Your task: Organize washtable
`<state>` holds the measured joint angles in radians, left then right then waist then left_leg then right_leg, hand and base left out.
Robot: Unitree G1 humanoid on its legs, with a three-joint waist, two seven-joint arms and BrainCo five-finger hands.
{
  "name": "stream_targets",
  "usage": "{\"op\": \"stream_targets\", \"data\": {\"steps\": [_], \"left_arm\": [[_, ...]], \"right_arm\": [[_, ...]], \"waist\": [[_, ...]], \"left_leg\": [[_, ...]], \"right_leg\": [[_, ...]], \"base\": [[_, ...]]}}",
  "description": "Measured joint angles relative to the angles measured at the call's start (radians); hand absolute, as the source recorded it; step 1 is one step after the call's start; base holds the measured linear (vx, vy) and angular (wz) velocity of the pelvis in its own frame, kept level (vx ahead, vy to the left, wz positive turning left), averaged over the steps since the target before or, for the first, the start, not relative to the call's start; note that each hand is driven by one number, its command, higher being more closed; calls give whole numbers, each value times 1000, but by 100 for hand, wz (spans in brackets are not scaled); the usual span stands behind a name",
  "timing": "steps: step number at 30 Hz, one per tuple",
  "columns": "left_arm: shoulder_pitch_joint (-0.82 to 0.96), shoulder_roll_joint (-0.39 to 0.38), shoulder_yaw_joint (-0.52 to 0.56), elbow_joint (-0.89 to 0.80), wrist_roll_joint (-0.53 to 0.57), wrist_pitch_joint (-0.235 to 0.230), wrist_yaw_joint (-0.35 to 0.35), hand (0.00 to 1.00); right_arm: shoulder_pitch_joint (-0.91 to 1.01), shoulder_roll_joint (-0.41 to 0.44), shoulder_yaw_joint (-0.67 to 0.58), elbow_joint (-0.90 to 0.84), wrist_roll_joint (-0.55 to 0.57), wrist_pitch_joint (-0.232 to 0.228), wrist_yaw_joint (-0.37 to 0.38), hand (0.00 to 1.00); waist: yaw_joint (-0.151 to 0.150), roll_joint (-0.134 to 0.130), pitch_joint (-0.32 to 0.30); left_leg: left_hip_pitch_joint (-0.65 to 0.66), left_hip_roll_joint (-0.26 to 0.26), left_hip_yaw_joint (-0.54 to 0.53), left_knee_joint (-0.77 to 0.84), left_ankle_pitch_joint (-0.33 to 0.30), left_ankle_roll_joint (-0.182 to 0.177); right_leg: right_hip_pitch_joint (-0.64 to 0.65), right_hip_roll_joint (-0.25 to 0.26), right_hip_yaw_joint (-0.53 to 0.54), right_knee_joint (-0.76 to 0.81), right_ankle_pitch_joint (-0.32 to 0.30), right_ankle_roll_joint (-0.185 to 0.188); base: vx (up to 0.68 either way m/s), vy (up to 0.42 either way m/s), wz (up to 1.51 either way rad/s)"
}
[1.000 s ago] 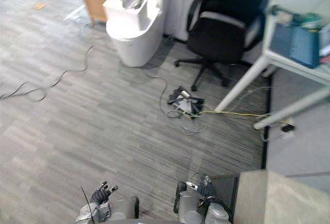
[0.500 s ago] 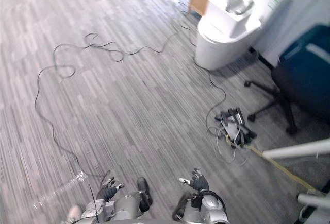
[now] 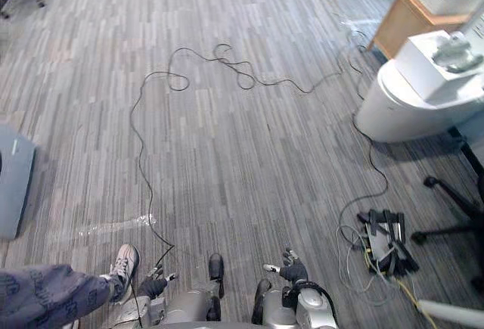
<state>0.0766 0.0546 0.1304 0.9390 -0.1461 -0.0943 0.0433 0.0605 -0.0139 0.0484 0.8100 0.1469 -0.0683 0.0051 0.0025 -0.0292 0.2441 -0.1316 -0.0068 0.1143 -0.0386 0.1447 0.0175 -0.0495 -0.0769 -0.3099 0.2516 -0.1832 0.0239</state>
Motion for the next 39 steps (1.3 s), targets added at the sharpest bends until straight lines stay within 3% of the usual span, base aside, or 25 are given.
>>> {"op": "stream_targets", "data": {"steps": [1, 4, 5, 6, 7, 8, 9, 10, 11, 13, 19, 23, 26, 29, 32, 39], "left_arm": [[-13, -2, 9, 0, 1, 3, 0, 0], [-12, -4, 10, -6, 2, 3, 0, 0], [-10, -5, 9, -7, 2, 3, 0, 0], [-5, -12, 6, -4, 2, 4, 1, 0], [-17, 0, 13, -3, 4, 9, 0, 0], [-17, 0, 18, -4, 4, 10, 0, 0], [-11, -2, 18, -2, 3, 11, 1, 0], [-4, -12, 17, -1, 3, 10, 0, 0], [-6, -24, 16, 5, 3, 10, 0, 0], [-12, -12, -25, 8, 3, 8, 0, 0], [15, 4, -18, 16, 2, 9, 1, 0], [24, -10, 31, 8, 1, 9, 1, 0], [25, -15, 40, 5, 0, 10, 2, 0], [32, -25, 68, 6, 0, 10, 3, 0], [43, -26, 77, 19, -1, 10, 3, 0], [60, -22, 72, 23, -2, 9, 2, 0]], "right_arm": [[1, 10, 1, -1, 0, 1, 0, 0], [3, 25, 11, -22, -12, 1, 1, 0], [3, 25, 12, -28, -22, 1, 1, 0], [4, 18, 12, -32, -38, -1, 1, 0], [-1, 26, 9, -25, -46, -2, 1, 0], [0, 22, 8, -17, -49, 0, -1, 0], [19, 5, 9, -7, -64, 3, 0, 0], [27, -9, 7, -8, -69, 1, 0, 0], [21, -22, 7, 0, -79, 0, -1, 0], [3, -16, 11, 35, -81, 1, 1, 0], [-5, -4, 30, 76, -91, 5, 21, 0], [-5, -4, 36, 75, -101, 6, 19, 0], [-9, -3, 40, 75, -101, 7, 20, 0], [-8, 0, 45, 79, -101, 7, 20, 0], [-4, -6, 60, 92, -111, 6, 20, 0], [-3, -13, 71, 119, -120, 6, 20, 0]], "waist": [[20, -6, -2], [18, -4, -7], [17, -1, -12], [14, 6, -41], [11, -7, -44], [9, -10, -44], [-5, -7, -49], [-13, 3, -59], [-21, 29, -71], [-13, 4, -78], [-8, -3, -84], [12, -4, -85], [14, -3, -88], [13, -4, -90], [11, 2, -109], [12, -6, -148]], "left_leg": [[-31, -1, 2, 68, -30, -1], [-59, -12, -1, 179, -63, -29], [-59, -14, -6, 174, -63, -31], [-56, -17, -24, 119, -86, -60], [-88, -23, -11, 200, -146, -1], [-104, -15, -5, 294, -197, 12], [-95, 18, -5, 419, -260, -19], [-77, 44, -15, 417, -302, -76], [-59, 43, -29, 376, -332, -70], [-46, 20, -29, 354, -311, -30], [-43, -11, -51, 360, -299, -10], [-76, -15, -61, 404, -279, -35], [-54, -38, -89, 295, -224, 14], [-9, -43, -91, 169, -149, 1], [42, -32, -83, 57, -91, -13], [79, -30, -81, 4, -72, -17]], "right_leg": [[1, -4, 6, -2, 3, 0], [25, -23, 16, 6, 3, 0], [23, -24, 16, 5, 3, 0], [0, -25, 12, -2, 3, 0], [-22, -50, 3, -10, 2, -1], [-22, -59, -3, -6, 3, 1], [2, -66, -14, -12, 9, 10], [8, -61, -16, -18, 13, 17], [9, -57, -11, -21, 18, 26], [12, -57, 19, -57, 52, 35], [50, -67, 42, -114, 109, 36], [61, -77, 3, -115, 109, 37], [44, -86, 7, -118, 99, 53], [25, -97, 13, -119, 100, 54], [26, -76, 44, -137, 100, 55], [30, -58, 92, -155, 108, 53]], "base": [[100, 22, 20], [35, 52, 13], [-18, 40, -4], [-13, 48, -2], [-7, 41, -1], [38, 47, 12], [69, 59, 16], [77, 110, 19], [43, 194, 12], [3, 206, 4], [-18, 126, 9], [-100, 24, 30], [-144, -29, 30], [-166, -32, 1], [-139, -56, -19], [-6, -16, -4]]}}
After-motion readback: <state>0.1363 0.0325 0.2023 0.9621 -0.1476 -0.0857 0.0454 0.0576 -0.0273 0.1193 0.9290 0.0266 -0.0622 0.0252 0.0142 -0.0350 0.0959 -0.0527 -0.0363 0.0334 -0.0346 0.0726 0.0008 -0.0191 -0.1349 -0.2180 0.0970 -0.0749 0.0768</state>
